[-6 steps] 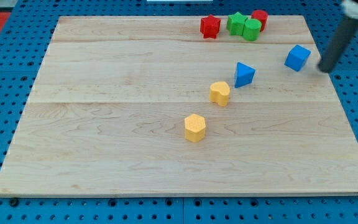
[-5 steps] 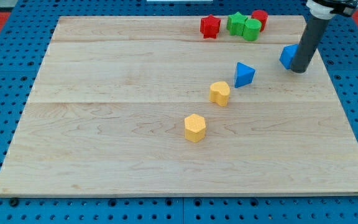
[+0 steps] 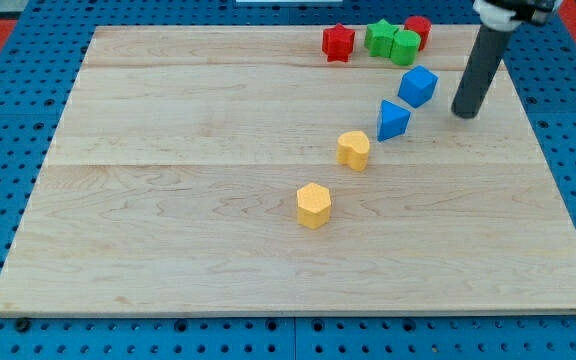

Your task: Adjust the blue blocks to form a diagonal line

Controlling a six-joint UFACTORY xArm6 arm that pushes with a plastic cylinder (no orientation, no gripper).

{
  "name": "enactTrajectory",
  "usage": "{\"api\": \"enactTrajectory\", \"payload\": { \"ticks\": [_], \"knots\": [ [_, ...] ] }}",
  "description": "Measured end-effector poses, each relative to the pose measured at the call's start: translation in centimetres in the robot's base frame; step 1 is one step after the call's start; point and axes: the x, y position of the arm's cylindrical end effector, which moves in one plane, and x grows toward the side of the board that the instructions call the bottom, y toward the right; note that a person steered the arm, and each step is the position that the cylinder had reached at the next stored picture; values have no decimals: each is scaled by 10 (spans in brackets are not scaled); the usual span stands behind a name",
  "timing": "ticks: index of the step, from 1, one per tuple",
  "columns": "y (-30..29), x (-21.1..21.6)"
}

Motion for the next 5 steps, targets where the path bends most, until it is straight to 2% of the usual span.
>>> {"api": "enactTrajectory", "payload": {
  "ticks": [2,3,4,5],
  "knots": [
    [-58,17],
    [15,18],
    [119,5],
    [144,-2]
  ]
}}
